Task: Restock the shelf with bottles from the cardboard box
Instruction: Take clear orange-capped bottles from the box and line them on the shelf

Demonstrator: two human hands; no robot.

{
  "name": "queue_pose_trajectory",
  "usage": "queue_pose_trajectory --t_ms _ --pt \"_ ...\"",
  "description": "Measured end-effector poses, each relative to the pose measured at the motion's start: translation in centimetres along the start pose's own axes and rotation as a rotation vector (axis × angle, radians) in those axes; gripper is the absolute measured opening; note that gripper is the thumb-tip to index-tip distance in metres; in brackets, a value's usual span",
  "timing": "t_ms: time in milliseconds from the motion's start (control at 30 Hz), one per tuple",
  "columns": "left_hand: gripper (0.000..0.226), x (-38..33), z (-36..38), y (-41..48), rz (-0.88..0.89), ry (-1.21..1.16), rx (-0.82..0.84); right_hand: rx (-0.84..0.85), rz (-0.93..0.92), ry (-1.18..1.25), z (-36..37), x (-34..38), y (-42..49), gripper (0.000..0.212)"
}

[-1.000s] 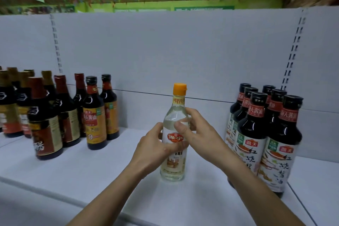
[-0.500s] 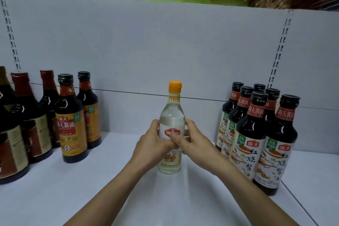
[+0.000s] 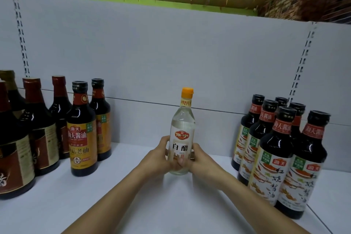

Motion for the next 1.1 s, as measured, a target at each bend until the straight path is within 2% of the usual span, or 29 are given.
queue_pose_trajectory --t_ms 200,500,1100 --pt "0.088 0.9 -0.7 0.9 -0.007 0.023 -0.015 0.007 0.006 -0.01 1.2 0.0 1.6 0.048" --pt "0.102 2.3 -1.1 1.4 0.007 0.032 -0.102 0.018 0.016 -0.036 2.0 -0.9 3.1 0.056" --pt "0.087 3.4 -1.0 1.7 0.046 0.096 -0.162 -0.036 0.012 -0.1 2.7 -0.9 2.8 0.053"
Point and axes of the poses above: each hand's wrist, its own y-axis towards the middle knuckle, its own z-axis out of the palm, x = y × z, the point moved 9 cm from there along y, towards the middle knuckle, and after that the axes turned 2 degrees about x, right-handed, at the moved point
